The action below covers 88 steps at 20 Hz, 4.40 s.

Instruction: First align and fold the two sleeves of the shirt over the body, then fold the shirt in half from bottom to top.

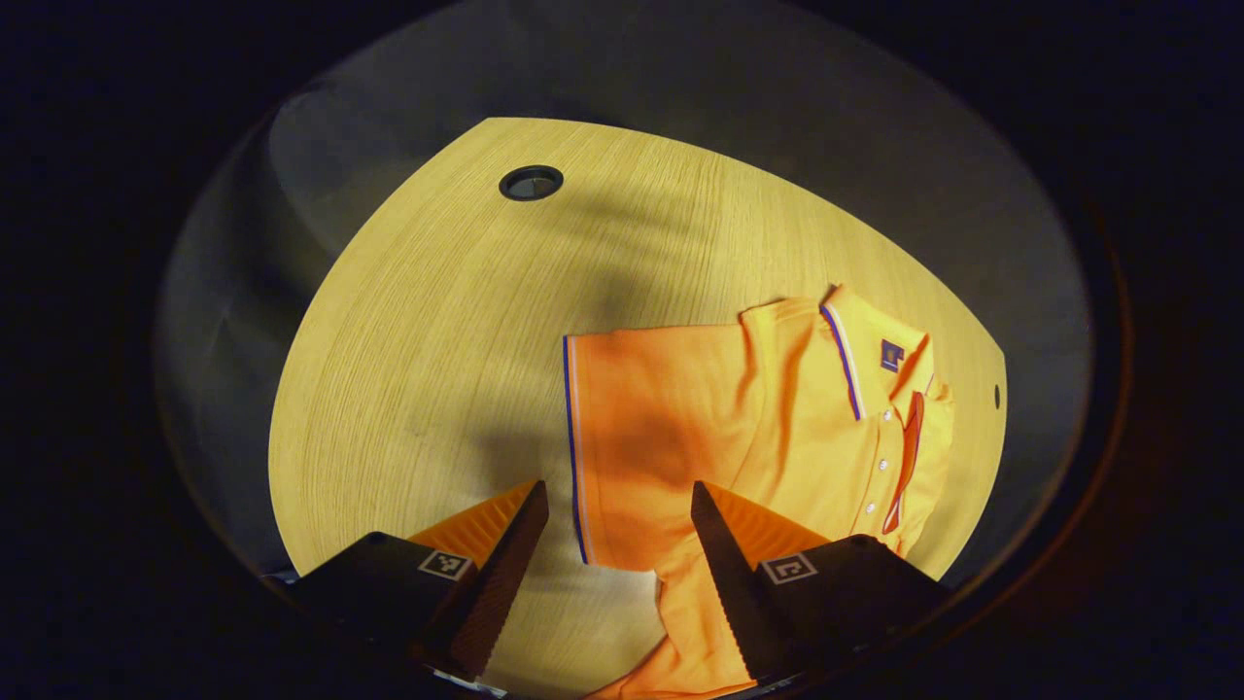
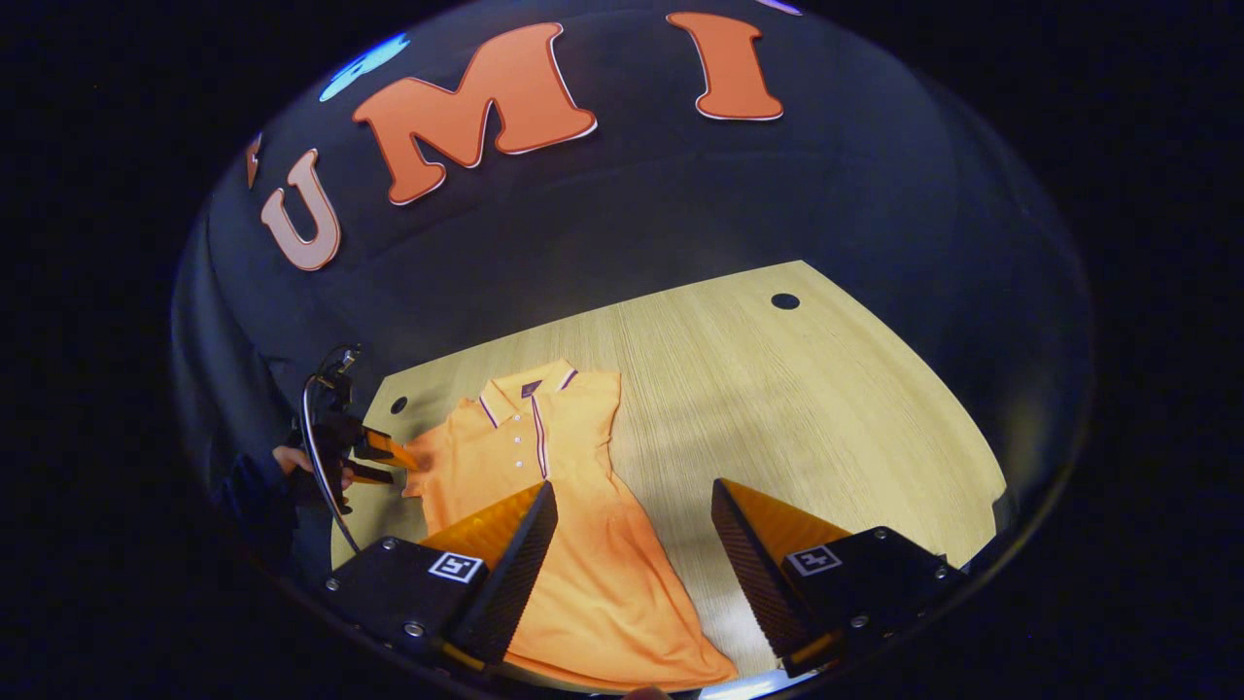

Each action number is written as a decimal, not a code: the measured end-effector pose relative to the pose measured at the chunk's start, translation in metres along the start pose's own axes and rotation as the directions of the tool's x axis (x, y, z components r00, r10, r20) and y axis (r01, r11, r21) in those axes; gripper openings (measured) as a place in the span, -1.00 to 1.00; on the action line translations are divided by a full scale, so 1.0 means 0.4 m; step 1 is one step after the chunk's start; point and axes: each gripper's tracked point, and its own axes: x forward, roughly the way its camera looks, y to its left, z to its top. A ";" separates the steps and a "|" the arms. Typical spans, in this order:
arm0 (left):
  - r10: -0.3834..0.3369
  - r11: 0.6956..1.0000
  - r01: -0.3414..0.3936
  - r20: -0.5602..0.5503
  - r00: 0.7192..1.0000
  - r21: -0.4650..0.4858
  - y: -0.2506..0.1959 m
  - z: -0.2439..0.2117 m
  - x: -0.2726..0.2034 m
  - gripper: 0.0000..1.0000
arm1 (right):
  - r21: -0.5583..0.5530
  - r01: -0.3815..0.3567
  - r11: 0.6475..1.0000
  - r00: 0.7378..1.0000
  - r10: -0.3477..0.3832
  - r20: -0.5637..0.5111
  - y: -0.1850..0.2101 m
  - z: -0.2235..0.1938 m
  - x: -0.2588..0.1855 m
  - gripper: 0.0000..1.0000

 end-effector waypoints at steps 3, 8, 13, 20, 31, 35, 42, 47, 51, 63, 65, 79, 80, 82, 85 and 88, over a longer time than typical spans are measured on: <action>0.070 0.997 -0.070 -0.016 0.997 0.022 0.018 0.008 0.035 0.83 | 0.006 0.009 1.000 1.000 -0.010 0.009 -0.028 -0.009 -0.023 0.95; 0.078 0.996 -0.077 -0.019 0.997 0.046 -0.011 0.010 0.055 0.39 | 0.034 0.028 0.999 1.000 -0.028 0.006 -0.067 -0.034 -0.048 0.96; 0.001 0.991 -0.007 0.048 0.999 0.132 -0.052 0.034 0.047 -0.69 | 0.066 0.039 0.997 0.999 -0.038 -0.011 -0.090 -0.072 -0.052 0.95; -0.107 0.957 0.061 0.151 0.983 0.283 -0.191 0.080 -0.046 -0.89 | 0.072 0.066 0.995 0.998 -0.065 -0.011 -0.096 -0.078 -0.055 0.96; -0.239 0.859 0.162 0.100 0.966 0.485 -0.442 0.019 -0.040 -0.78 | 0.096 0.107 0.990 0.994 -0.102 -0.048 -0.084 -0.173 -0.102 0.97; -0.358 0.835 0.303 0.034 0.933 0.459 -0.502 -0.049 -0.063 0.05 | 0.097 0.091 0.991 0.995 -0.086 -0.058 -0.080 -0.190 -0.107 0.97; -0.317 0.880 0.243 0.122 0.941 0.409 -0.413 -0.143 -0.172 0.98 | 0.015 0.003 1.000 0.997 -0.002 -0.075 -0.079 -0.207 -0.075 0.97; -0.280 0.910 0.212 0.149 0.948 0.356 -0.333 -0.281 -0.234 0.98 | -0.046 -0.062 0.997 0.987 0.054 -0.149 -0.091 -0.284 -0.061 0.97; -0.249 0.923 0.208 0.093 0.964 0.324 -0.265 -0.435 -0.263 0.98 | -0.092 -0.107 0.990 0.972 0.085 -0.217 -0.103 -0.360 -0.057 0.98; -0.137 0.954 0.134 -0.008 0.991 0.267 -0.110 -0.780 -0.271 0.97 | -0.172 -0.203 0.964 0.926 0.131 -0.355 -0.143 -0.528 -0.050 0.97; -0.119 0.956 0.119 -0.015 0.993 0.267 -0.092 -0.815 -0.266 0.97 | -0.181 -0.210 0.961 0.919 0.131 -0.373 -0.147 -0.554 -0.046 0.97; -0.035 0.949 0.042 -0.030 0.999 0.313 -0.023 -0.968 -0.224 0.92 | -0.316 -0.225 0.922 0.906 0.079 -0.416 -0.141 -0.672 -0.032 0.99; -0.009 0.924 0.007 0.003 1.000 0.382 -0.020 -0.973 -0.222 0.92 | -0.350 -0.211 0.913 0.920 0.064 -0.386 -0.141 -0.672 -0.026 0.98; -0.069 0.883 0.018 0.093 0.993 0.469 -0.031 -0.960 -0.218 0.96 | -0.430 -0.169 0.887 0.942 0.017 -0.335 -0.144 -0.677 -0.016 0.89; -0.079 0.923 0.010 0.165 0.983 0.385 -0.019 -0.951 -0.218 0.93 | -0.432 -0.173 0.885 0.951 0.036 -0.306 -0.125 -0.680 -0.012 0.64; -0.089 0.933 0.001 0.228 0.970 0.360 -0.036 -0.941 -0.219 0.79 | -0.377 -0.131 0.917 0.966 0.033 -0.256 -0.128 -0.660 0.005 -0.24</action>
